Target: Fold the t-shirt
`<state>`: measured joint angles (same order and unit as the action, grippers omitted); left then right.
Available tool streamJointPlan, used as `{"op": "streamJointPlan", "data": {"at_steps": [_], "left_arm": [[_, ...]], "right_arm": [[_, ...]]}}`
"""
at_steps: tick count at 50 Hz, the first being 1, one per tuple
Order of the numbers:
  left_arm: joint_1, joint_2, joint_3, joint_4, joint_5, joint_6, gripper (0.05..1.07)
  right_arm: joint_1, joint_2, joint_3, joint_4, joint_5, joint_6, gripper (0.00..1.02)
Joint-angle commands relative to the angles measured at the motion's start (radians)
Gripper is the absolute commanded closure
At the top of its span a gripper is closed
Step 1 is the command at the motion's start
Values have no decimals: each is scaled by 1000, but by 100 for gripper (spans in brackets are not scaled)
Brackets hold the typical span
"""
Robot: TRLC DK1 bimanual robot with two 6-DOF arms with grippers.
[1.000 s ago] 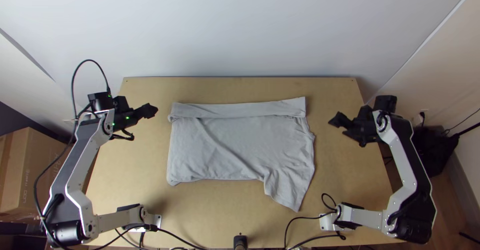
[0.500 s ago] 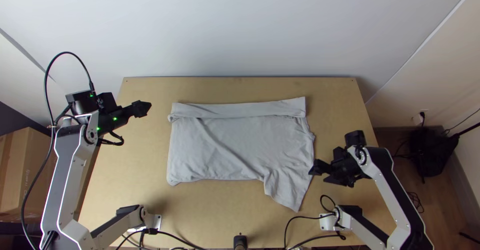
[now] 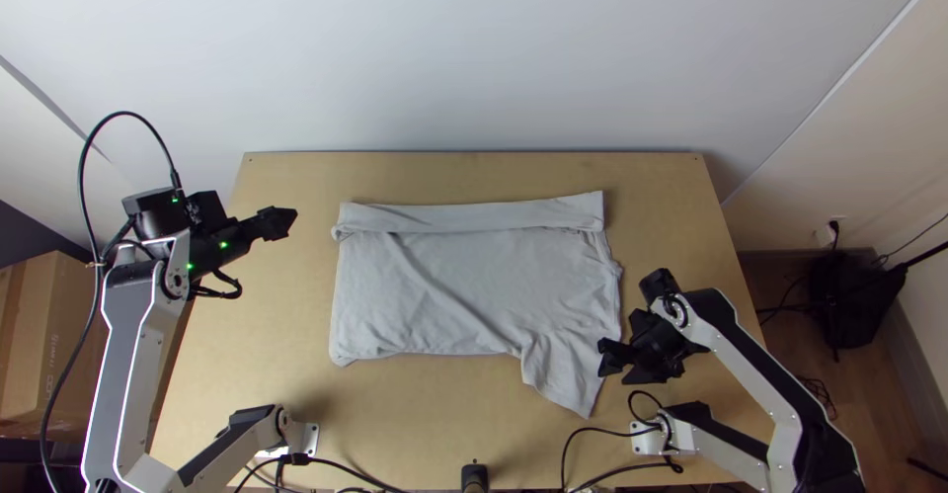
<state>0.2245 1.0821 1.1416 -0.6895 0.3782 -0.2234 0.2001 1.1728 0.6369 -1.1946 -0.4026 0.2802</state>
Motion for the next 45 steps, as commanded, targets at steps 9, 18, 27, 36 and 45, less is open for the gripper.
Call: {"op": "streamJointPlan", "data": {"at_steps": [9, 18, 27, 36, 45], "left_arm": [[-2, -17, -36, -5, 10, 13, 9], [-13, -17, -43, -5, 10, 9, 9], [-36, -13, -39, -58, 10, 55, 10], [-105, -8, -29, -317, -1, 335, 9], [-139, 9, -83, -536, -88, 493, 10]], "right_arm": [[36, 105, -40, 41, -47, 16, 35], [58, 133, -60, 92, -68, 16, 52], [96, 130, -72, 121, -65, 16, 83], [121, 90, -74, 147, -53, 16, 100], [117, 64, -68, 147, -51, 16, 100]]}}
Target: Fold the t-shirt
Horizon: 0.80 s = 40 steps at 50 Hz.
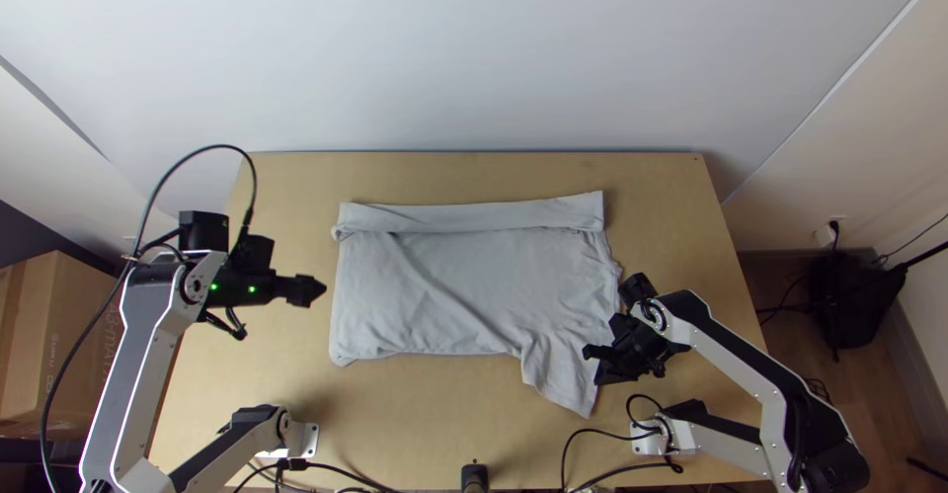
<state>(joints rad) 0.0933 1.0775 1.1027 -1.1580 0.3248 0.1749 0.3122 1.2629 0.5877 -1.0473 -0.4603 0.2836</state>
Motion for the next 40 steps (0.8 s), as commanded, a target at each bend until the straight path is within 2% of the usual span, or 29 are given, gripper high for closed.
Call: {"op": "streamJointPlan", "data": {"at_steps": [1, 7, 12, 26, 28, 35, 40], "left_arm": [[-9, 22, -50, -89, -43, 100, 10], [-15, 71, -89, -259, -79, 172, 10], [-30, 84, -158, -262, -139, 167, 10], [-167, 160, -285, -108, -161, 55, 12], [-188, 179, -297, -89, -162, 40, 17], [-227, 231, -316, -16, -181, -3, 18], [-245, 260, -317, 17, -187, -20, 23]], "right_arm": [[5, -28, -17, -2, 6, 12, 100], [4, -37, -15, -3, 6, 12, 100], [4, -46, -15, -5, 6, 14, 100], [4, -59, -3, -13, 6, 14, 100], [4, -63, 1, -14, 6, 14, 100], [-7, -74, 17, -19, 6, 14, 100], [-21, -74, 18, -20, 6, 14, 100]]}}
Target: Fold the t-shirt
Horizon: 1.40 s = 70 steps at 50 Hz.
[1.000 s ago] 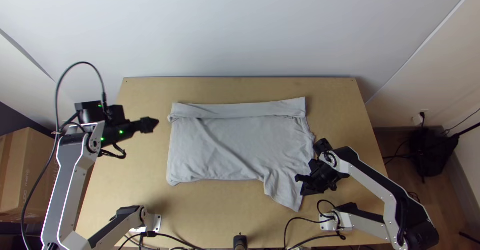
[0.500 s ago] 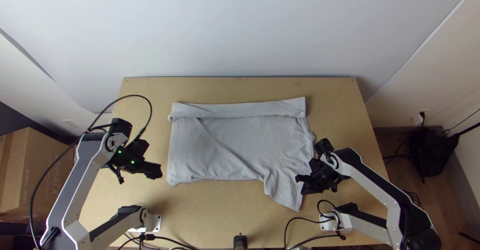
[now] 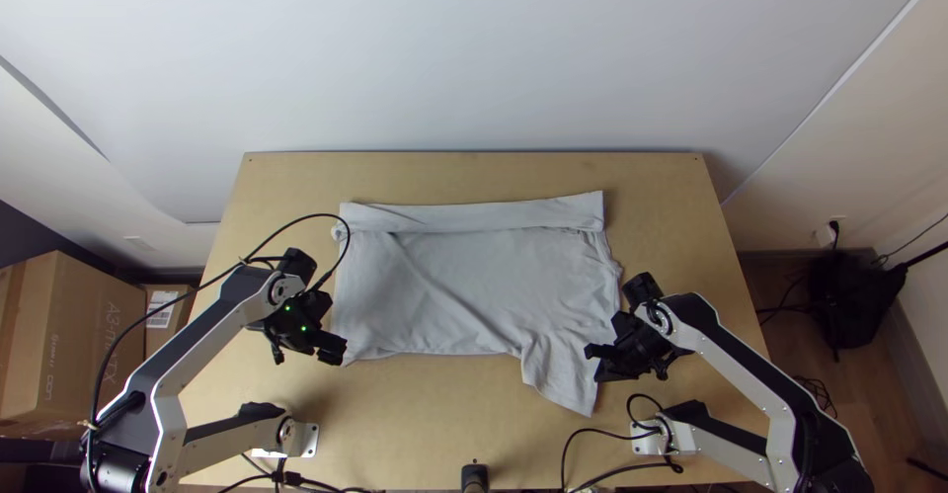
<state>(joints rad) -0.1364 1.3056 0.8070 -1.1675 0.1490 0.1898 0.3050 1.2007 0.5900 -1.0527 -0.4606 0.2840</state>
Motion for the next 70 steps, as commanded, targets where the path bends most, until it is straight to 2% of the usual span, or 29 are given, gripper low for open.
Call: {"op": "streamJointPlan", "data": {"at_steps": [1, 19, 21, 25, 27, 29, 31, 33, 37, 45, 51, 59, 70], "left_arm": [[-17, 37, -20, 28, -12, -38, 23], [-60, 119, -37, 104, -32, -62, 23], [-62, 124, -37, 106, -32, -64, 32], [-75, 121, -40, 135, -34, -75, 63], [-85, 116, -40, 137, -34, -73, 71], [-95, 110, -43, 137, -34, -73, 75], [-97, 100, -45, 137, -34, -69, 84], [-97, 84, -51, 155, -34, -56, 105], [-72, 58, -48, 167, -32, -38, 104], [3, -9, -38, 157, -31, 19, 105], [54, -57, -40, 144, -31, 63, 105], [73, -104, -12, 118, -29, 69, 105], [50, -128, 126, 115, -20, 10, 105]], "right_arm": [[-15, -12, 16, -15, 7, 14, 100], [-26, -12, 39, -21, 7, 14, 100], [-27, -15, 41, -23, 7, 14, 100], [-32, -26, 44, -46, 7, 9, 100], [-35, -30, 47, -47, 7, 11, 100], [-49, -38, 50, -52, 7, 7, 100], [-64, -44, 54, -53, 7, 4, 100], [-86, -47, 62, -55, 7, 1, 100], [-142, -47, 79, -67, 10, -34, 100], [-282, -20, 131, -125, 14, -149, 100], [-366, 10, 152, -135, 45, -209, 100], [-365, 19, 215, -159, 56, -215, 100], [-277, 49, 353, -161, 56, -187, 100]]}}
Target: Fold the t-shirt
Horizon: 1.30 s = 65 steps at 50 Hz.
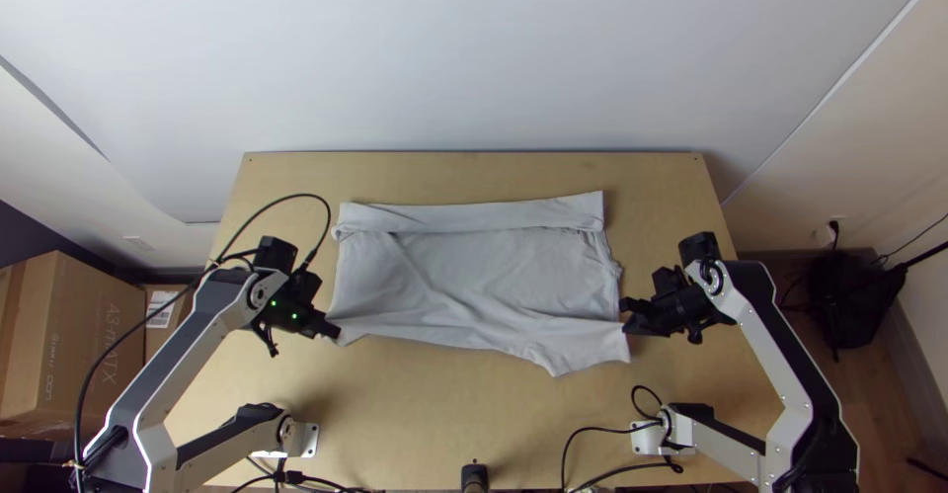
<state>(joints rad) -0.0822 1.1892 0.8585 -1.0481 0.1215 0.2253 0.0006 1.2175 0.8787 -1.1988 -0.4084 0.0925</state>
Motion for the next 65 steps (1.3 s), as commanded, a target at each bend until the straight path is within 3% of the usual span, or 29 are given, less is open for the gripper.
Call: {"op": "streamJointPlan", "data": {"at_steps": [1, 43, 65], "left_arm": [[-4, -7, 85, -4, 7, -30, 105], [48, 320, 456, 99, 41, -9, 105], [93, 552, 714, 103, 46, 39, 105]], "right_arm": [[27, 39, 75, -15, 3, 4, 100], [75, 349, 468, 257, 48, 82, 100], [85, 576, 700, 331, 125, 87, 100]]}}
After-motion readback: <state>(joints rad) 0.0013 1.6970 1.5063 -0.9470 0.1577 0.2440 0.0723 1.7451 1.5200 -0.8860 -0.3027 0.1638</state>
